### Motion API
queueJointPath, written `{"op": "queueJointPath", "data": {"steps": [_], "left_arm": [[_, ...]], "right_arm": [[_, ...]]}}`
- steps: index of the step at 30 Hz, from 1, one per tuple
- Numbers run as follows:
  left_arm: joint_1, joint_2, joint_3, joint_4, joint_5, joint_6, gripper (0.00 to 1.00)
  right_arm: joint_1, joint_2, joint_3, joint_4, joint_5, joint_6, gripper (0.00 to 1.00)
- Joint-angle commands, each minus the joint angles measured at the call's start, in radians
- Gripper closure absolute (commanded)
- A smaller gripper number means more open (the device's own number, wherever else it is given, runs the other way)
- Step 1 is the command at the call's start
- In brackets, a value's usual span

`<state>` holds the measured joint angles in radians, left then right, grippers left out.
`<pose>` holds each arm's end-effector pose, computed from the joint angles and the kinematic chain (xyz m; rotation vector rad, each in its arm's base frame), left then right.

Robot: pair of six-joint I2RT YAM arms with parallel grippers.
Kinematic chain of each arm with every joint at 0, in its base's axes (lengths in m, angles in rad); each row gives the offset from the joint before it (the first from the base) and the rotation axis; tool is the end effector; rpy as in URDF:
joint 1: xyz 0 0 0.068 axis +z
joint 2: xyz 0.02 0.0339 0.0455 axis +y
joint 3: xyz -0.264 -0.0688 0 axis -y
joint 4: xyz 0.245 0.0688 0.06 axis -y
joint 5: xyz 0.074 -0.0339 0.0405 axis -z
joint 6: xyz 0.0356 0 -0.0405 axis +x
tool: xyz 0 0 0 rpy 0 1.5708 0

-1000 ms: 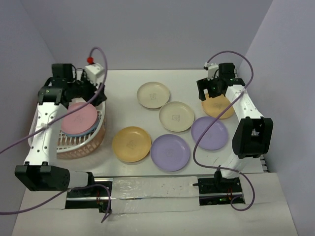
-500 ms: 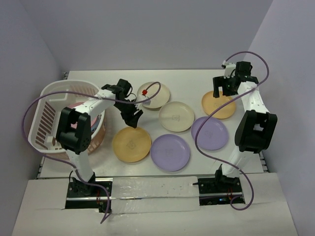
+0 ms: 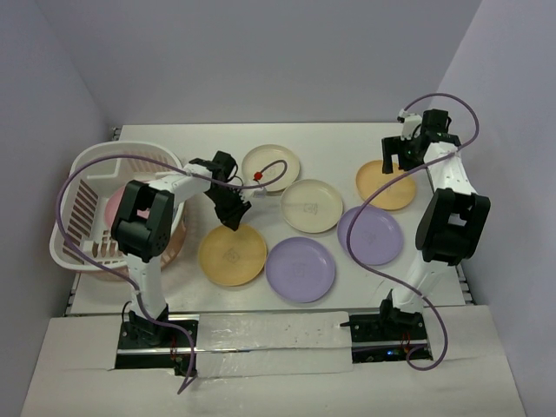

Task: Place the plates into the plastic bin on the countertop

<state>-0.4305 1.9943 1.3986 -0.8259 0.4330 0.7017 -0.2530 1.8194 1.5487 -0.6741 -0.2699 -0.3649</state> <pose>0.3398 -0.1725 0.1612 1.5831 2.4030 -0.5980 0.3902 -0.0911 0.2739 -0.2461 2.4564 0.0763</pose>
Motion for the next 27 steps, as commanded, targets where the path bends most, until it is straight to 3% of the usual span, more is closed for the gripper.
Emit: {"op": "queueJointPath", "data": {"steps": [1, 11, 15, 18, 27], "left_arm": [[-0.005, 0.001, -0.012, 0.053, -0.011, 0.03, 0.73], [-0.004, -0.036, -0.01, 0.055, -0.025, -0.004, 0.99], [-0.004, -0.047, 0.002, 0.056, -0.039, -0.021, 1.0], [-0.004, -0.066, 0.007, 0.047, -0.048, -0.022, 1.0], [0.0, -0.163, 0.048, -0.028, -0.045, 0.006, 1.0]], "right_arm": [[-0.029, 0.036, 0.048, -0.02, 0.016, 0.01, 0.0], [-0.103, 0.084, 0.006, -0.017, 0.085, 0.091, 0.05], [-0.132, 0.112, -0.009, -0.025, 0.121, 0.137, 0.1], [-0.162, 0.142, -0.018, -0.031, 0.15, 0.192, 0.23], [-0.198, 0.226, -0.005, -0.054, 0.12, 0.326, 0.39]]}}
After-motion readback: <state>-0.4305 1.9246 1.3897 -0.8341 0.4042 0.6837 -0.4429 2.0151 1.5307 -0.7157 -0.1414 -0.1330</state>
